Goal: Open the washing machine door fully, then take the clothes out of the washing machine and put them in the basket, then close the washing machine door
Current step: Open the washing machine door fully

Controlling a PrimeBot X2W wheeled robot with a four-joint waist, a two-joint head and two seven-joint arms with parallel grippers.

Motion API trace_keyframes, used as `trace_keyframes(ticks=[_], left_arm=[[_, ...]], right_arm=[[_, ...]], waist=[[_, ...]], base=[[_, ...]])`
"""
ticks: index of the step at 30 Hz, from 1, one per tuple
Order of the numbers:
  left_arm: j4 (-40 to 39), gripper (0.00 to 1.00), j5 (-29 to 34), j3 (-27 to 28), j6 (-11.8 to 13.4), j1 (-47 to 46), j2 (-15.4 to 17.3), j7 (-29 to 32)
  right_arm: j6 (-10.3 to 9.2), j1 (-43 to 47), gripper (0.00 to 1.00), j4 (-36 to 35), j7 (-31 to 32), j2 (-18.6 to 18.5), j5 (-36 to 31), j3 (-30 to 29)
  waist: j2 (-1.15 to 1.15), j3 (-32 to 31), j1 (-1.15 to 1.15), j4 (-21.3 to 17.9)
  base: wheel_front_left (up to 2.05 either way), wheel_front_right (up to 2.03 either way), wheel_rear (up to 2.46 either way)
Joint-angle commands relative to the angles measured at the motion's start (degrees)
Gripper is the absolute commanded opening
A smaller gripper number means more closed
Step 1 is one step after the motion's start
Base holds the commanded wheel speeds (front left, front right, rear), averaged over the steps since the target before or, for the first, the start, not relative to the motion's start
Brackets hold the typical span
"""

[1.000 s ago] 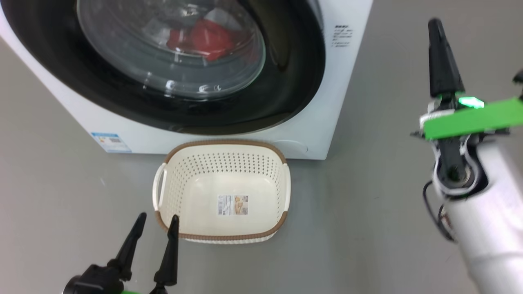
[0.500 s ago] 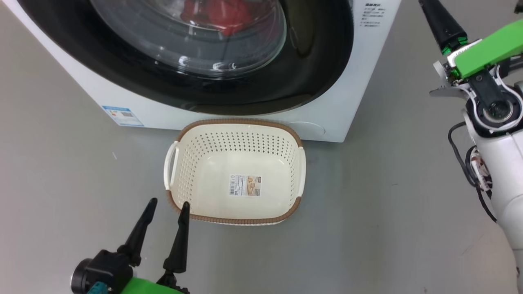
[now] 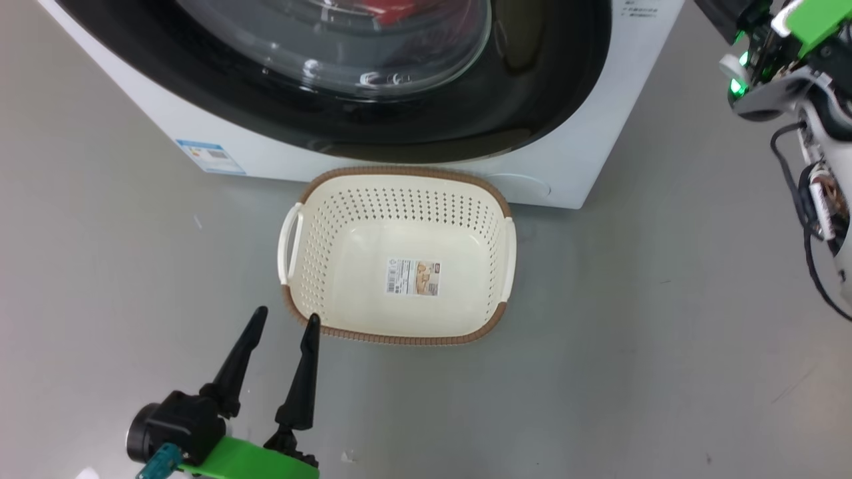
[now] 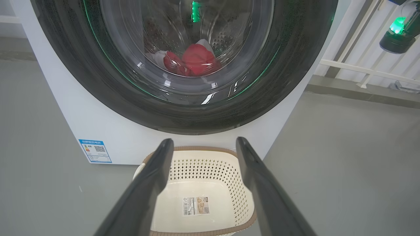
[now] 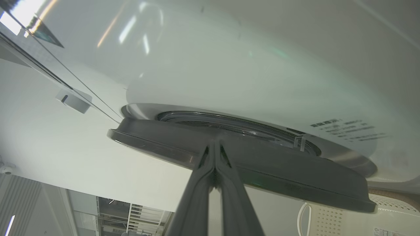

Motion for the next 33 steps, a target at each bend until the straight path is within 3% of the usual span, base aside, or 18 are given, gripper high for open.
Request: trace_keyframes(ticks=[1,17,33], left_arm=[[-1.2,1.00,-0.1,1.6,-0.3,-1.3,0.9,-0.7],[-1.1,1.00,-1.1,0.2,-0.3,-4.3,0.9,-0.7],[-1.0,1.00,-1.2,-0.1,-0.3,-4.3,0.7,-0.7]], right_arm=[[-0.03,-1.3,0.00,-1.1,0.3,0.3,0.4,0.4],[-0.03,-9.6,0.00,7.9,8.1,0.2,0.4,2.5],[-0.03,-8.1,0.00,7.3,12.2,1.2,-0.8,4.4]], waist=[[0.00,0.7,0.00,0.5],[0.00,5.1,0.00,2.5],[0.00,3.9,0.00,2.7]], base=[[0.00,0.00,0.00],[0.00,0.00,0.00],[0.00,0.00,0.00]])
